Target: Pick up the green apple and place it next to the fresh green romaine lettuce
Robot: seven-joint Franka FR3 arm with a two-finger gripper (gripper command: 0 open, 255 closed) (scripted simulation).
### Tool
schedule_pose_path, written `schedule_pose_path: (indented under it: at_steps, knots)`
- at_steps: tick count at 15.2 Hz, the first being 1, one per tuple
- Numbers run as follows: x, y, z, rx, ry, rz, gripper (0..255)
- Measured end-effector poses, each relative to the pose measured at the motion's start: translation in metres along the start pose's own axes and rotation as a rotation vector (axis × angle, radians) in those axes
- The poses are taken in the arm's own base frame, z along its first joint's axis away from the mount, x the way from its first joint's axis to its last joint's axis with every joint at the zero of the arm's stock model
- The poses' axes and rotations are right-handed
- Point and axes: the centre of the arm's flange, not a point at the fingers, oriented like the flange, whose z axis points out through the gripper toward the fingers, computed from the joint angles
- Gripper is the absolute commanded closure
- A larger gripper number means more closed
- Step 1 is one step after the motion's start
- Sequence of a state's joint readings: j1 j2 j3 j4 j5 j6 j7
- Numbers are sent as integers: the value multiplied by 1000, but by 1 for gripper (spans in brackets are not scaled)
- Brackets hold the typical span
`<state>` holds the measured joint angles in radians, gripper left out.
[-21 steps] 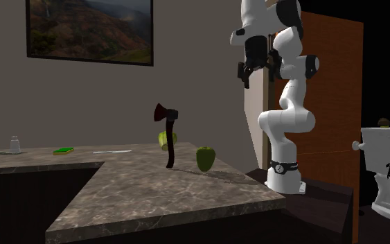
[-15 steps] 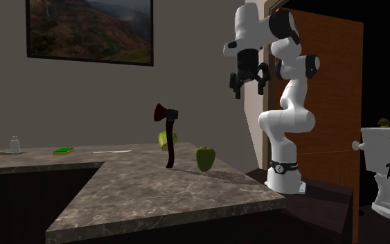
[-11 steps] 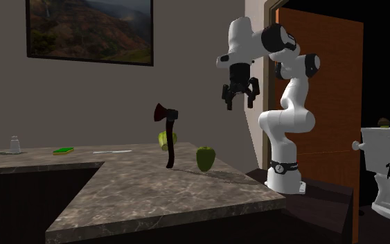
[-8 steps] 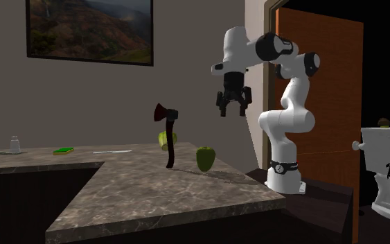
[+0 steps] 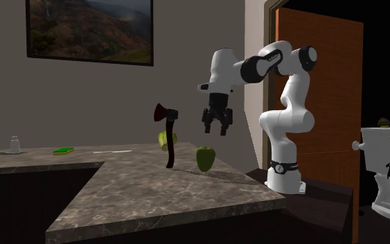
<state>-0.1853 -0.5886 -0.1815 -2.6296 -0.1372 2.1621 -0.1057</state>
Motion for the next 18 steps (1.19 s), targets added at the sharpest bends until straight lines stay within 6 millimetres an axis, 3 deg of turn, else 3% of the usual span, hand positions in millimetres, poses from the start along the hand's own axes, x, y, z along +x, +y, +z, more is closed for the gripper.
schedule_pose_path:
  at_steps: [6,13,18]
  knots:
    - [7,46,52,-49,18,24,0]
    - [9,54,93,-56,20,27,0]
    - [8,54,100,-56,21,27,0]
